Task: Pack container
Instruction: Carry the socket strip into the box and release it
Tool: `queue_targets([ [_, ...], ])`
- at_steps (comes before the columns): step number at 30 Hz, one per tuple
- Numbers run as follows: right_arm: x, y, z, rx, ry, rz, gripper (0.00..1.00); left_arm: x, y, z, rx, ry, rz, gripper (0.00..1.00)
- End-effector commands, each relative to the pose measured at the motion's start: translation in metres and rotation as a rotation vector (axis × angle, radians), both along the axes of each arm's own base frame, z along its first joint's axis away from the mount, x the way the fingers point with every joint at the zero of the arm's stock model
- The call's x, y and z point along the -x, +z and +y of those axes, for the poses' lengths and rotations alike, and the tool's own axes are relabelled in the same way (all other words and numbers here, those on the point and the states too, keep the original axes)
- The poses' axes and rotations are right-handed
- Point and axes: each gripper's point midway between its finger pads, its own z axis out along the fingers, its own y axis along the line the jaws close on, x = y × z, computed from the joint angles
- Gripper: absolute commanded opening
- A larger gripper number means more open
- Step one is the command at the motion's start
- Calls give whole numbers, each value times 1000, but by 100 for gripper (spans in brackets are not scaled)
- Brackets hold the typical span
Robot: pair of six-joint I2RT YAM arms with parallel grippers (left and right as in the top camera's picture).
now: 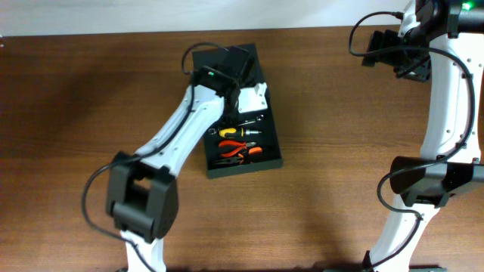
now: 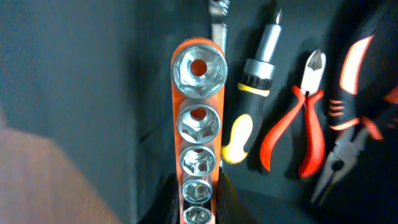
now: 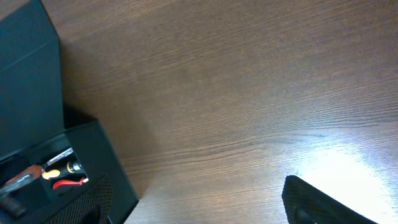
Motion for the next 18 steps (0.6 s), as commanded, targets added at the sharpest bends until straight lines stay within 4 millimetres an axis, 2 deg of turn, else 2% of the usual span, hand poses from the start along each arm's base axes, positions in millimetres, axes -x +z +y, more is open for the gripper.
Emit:
queue_targets([
  [1,1,-3,-3,0,-4,12,87,-6,-9,3,-33,-45,2,2],
  [5,1,-3,-3,0,-4,13,87,-12,-27,1,-41,-44,9,2],
  [11,1,-3,-3,0,-4,12,87,-20,-37,-2,-34,-42,-4,3],
  [13,1,-3,-3,1,-4,13,87,-21,-41,-3,-35,-42,-2,6],
  [18,1,-3,-3,1,-4,13,87,-20,-49,-2,-42,-35,16,24],
])
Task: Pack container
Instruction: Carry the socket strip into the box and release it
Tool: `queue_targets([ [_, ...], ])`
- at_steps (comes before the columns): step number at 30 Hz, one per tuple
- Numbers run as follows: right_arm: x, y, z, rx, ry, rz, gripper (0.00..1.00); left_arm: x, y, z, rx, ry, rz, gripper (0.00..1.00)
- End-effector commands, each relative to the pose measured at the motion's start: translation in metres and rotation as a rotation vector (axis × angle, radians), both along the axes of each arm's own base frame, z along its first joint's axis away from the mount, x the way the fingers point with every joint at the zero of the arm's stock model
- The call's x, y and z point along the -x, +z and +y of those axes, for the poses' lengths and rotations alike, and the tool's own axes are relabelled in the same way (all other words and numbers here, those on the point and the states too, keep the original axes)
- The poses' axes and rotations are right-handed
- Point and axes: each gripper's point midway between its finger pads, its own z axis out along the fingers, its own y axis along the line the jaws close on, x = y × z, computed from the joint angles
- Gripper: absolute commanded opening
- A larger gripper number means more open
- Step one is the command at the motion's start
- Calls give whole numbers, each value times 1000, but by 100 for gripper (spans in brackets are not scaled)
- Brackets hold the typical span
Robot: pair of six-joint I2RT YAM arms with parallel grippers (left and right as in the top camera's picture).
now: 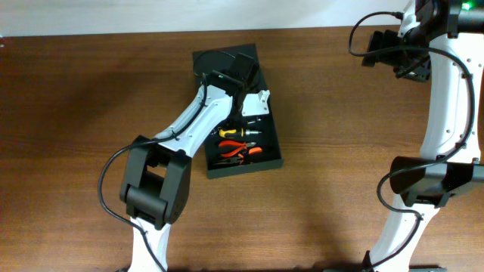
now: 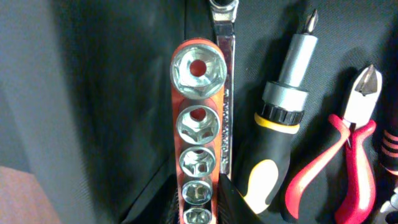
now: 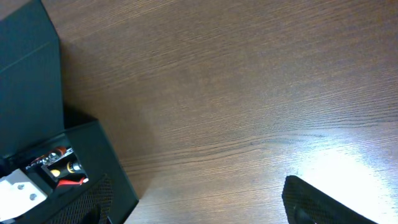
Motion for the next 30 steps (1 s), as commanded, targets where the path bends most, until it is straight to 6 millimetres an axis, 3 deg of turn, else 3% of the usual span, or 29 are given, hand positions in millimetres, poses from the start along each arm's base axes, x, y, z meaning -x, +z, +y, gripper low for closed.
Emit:
queue_targets([
  [1,1,-3,-3,1,-3,12,87,-3,-8,4,-11,4,10,28],
  [4,1,-3,-3,1,-4,13,87,-6,-6,3,2,45,-3,49],
  [5,1,-3,-3,1,-3,12,87,-8,-4,4,8,79,-14,87],
  [6,1,-3,-3,1,-4,12,87,-10,-2,4,18,122,-24,99],
  [9,1,-3,-3,1,-3,13,87,-16,12,1,76,261,-45,99],
  [12,1,-3,-3,1,-4,12,87,-20,40,-3,130,360,-60,99],
  [18,1,-3,-3,1,-4,12,87,-21,127,-13,261,438,-101,99],
  [22,1,-3,-3,1,-4,12,87,-17,175,-16,374,492,-127,99],
  [24,1,-3,-3,1,-4,13,87,-18,190,-6,425,612,-135,99],
  [26,1,-3,-3,1,-4,12,87,-20,192,11,453,746,-124,99],
  [28,1,-3,-2,1,-3,12,83,-22,185,40,474,957,-93,99],
  [30,1,-3,-2,1,-2,12,72,-23,173,73,476,1163,-62,99],
])
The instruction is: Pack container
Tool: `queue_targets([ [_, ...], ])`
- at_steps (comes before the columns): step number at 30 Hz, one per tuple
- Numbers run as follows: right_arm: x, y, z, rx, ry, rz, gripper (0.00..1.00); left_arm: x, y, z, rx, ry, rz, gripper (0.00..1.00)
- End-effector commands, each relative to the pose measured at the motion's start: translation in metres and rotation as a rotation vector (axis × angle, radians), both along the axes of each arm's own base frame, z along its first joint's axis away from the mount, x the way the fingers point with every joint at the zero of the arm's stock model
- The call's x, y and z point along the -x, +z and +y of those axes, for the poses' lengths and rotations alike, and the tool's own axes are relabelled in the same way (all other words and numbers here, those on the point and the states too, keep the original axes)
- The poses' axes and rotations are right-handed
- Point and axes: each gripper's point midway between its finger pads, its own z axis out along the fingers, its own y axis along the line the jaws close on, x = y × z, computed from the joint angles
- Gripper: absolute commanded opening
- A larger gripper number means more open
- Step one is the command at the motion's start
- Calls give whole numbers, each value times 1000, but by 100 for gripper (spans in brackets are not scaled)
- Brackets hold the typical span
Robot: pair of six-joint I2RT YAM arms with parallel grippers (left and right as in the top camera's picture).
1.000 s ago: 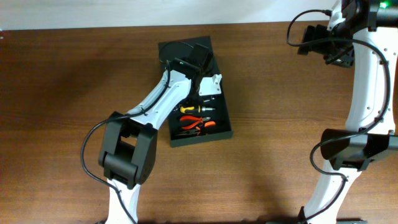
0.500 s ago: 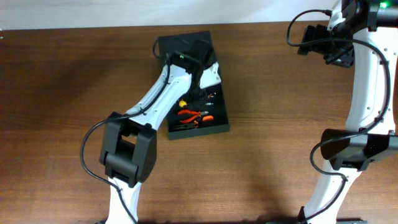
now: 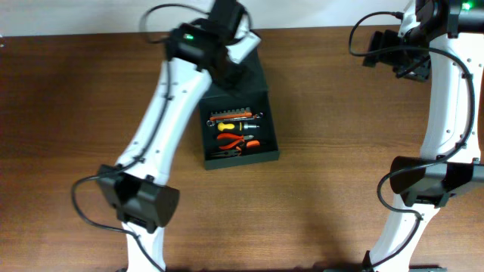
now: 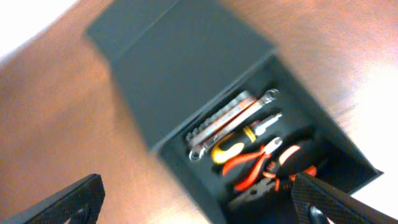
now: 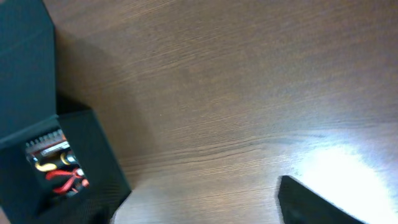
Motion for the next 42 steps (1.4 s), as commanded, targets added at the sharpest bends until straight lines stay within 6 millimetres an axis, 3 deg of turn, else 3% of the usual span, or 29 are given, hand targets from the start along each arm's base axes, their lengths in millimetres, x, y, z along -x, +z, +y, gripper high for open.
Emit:
queue_targets([
  [1,1,-3,-2,-1,-7,13,65,-7,-8,61,120,420,76,99],
  [3,1,-4,-2,-1,-7,15,55,-10,-15,87,167,497,120,99],
  [8,-6,-11,15,-81,100,0,29,-27,-10,122,366,558,133,100],
  [9,-9,-16,22,-112,132,-4,24,-29,-10,131,373,577,129,72],
  [10,-11,-20,27,-136,153,-4,18,-31,-11,142,374,600,126,55],
  [11,-13,-27,31,-158,168,-2,13,-32,-14,151,375,619,127,43],
  [13,-18,-43,39,-198,181,13,4,-33,-22,160,394,668,153,42],
  [17,-20,-76,60,-274,214,51,4,-35,-49,160,403,694,229,34],
  [25,11,-131,100,-304,279,218,4,-36,-111,153,395,762,390,31],
  [30,15,-137,119,-288,327,230,4,-36,-150,134,422,746,497,31],
  [33,14,-137,122,-286,337,223,4,-36,-169,122,434,733,541,24],
  [35,13,-137,123,-285,338,220,4,-38,-179,113,439,720,556,19],
  [39,13,-137,122,-285,337,218,4,-39,-197,96,441,714,585,19],
  [42,12,-137,122,-284,337,216,4,-46,-198,82,456,679,562,20],
])
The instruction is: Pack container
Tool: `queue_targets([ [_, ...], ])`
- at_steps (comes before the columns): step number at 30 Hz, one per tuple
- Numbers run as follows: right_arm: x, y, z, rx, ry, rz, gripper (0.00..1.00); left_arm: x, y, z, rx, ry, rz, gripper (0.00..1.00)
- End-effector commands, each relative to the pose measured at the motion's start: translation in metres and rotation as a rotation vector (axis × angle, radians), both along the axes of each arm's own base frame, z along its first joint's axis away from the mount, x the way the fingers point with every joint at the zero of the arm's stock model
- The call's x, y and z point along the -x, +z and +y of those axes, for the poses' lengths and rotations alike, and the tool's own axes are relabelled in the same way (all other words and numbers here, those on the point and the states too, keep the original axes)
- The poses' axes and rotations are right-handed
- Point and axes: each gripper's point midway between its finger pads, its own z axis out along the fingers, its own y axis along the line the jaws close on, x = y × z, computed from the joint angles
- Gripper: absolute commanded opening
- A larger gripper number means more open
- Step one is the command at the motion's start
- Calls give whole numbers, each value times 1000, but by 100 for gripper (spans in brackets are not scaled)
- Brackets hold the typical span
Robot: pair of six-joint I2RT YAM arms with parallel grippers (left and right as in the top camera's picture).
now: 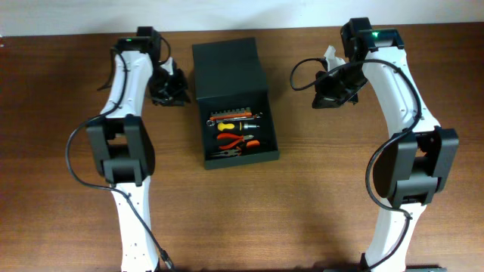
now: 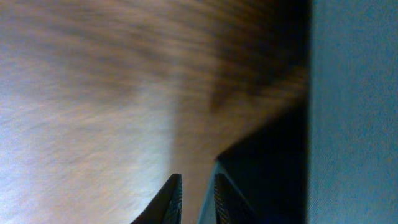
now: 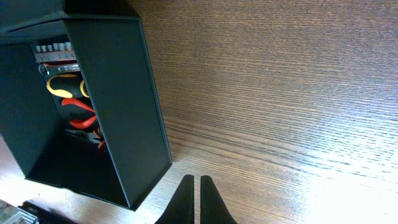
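The black box [image 1: 274, 130] lies open in the middle of the table, its lid [image 1: 225, 66] folded back. An orange socket rail [image 1: 231, 117], a yellow-handled screwdriver [image 1: 229, 127] and orange pliers [image 1: 240, 142] lie in the tray. My left gripper [image 1: 174, 88] sits just left of the lid, fingers nearly together on nothing [image 2: 194, 194]; the box side [image 2: 351, 93] fills that view's right. To the right of the box, my right gripper [image 1: 324, 97] is shut and empty [image 3: 194, 190], with the box wall [image 3: 118, 93] and socket rail [image 3: 53, 48] to its left.
The wooden table [image 1: 363, 196] spreads around the box. Both arms reach in from the front edge and flank the box on either side.
My left gripper was open high over the lid; now it is low at the lid's left side with its fingers together. The right arm has come from the far back right to beside the box.
My left gripper held the orange socket rail inside the tray, then lower beside the wrench. Later the rail lay in the tray and the gripper was open above the lid. Now both grippers stand shut on either side of the box.
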Motion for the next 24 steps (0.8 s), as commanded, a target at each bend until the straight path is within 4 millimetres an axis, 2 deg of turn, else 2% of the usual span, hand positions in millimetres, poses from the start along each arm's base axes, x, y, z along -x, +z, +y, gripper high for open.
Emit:
queue_targets([
  [1,0,-1,0,-6,9,-1,4,-5,-3,-20,38,-11,-17,20],
  [6,-6,-7,-16,94,4,-28,4,-22,2,-40,91,-18,-90,22],
  [10,-19,-7,-18,107,0,-80,4,-31,5,-46,114,-13,-128,22],
  [17,-46,-2,11,-85,-3,-167,4,-44,6,-31,107,81,-141,24],
  [24,-60,-36,30,-211,-27,-121,4,-49,-2,-31,111,95,-149,24],
])
